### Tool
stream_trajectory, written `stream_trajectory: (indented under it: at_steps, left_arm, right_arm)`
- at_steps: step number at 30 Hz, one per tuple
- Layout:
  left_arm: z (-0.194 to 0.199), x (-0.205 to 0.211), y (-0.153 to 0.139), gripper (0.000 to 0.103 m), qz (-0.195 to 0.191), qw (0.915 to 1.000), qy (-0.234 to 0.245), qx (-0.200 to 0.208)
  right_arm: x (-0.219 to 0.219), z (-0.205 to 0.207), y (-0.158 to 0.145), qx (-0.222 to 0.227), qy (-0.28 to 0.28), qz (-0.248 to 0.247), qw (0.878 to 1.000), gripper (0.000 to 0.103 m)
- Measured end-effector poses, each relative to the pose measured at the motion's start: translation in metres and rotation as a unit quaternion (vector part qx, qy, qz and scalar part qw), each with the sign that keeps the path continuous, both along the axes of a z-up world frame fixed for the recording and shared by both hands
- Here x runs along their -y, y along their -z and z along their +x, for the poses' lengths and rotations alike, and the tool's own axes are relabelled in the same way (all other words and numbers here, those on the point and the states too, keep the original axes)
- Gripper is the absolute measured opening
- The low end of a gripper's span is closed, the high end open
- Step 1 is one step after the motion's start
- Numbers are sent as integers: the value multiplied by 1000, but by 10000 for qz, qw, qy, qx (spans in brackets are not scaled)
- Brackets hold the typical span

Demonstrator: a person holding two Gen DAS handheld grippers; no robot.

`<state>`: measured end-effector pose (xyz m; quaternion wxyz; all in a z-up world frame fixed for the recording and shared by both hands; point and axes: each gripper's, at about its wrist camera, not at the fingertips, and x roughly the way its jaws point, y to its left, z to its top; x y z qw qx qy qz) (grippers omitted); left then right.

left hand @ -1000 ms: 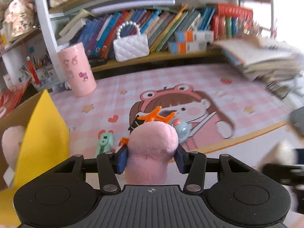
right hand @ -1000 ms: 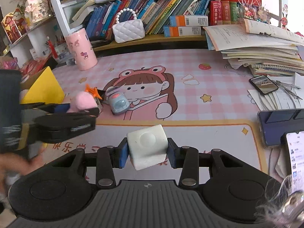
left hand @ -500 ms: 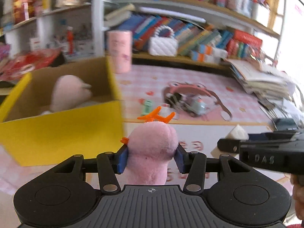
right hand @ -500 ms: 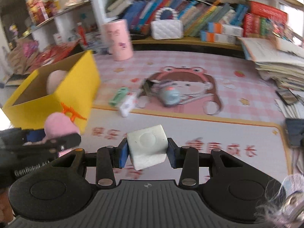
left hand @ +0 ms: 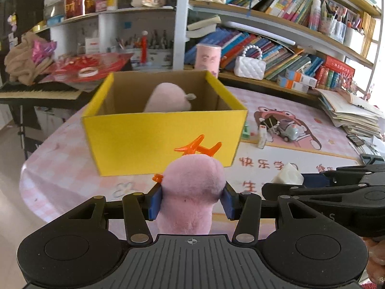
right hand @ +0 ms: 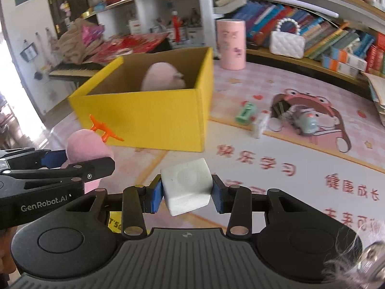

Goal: Organize objects
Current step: 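Carry the antlered plush with the left tool while the right tool carries the white cube to the box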

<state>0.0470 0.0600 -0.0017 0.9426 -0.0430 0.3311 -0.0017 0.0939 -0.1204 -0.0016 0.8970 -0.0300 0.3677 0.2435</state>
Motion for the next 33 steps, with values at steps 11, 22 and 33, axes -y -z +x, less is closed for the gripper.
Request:
stream_trajectory:
  at_steps: [11, 22, 33]
  left_arm:
    - [-40, -34, -5, 48, -3, 9999, 82, 142]
    - [-54, -55, -8, 48, 53, 9993, 219, 282]
    - [-58, -72, -7, 48, -87, 9993, 189, 309]
  right_arm:
    - [-37, -41, -3, 42, -45, 0, 10000, 39]
    - [-57, -64, -6, 144, 106, 76, 9998, 39]
    - [-75, -71, -9, 175, 94, -60, 9998, 39]
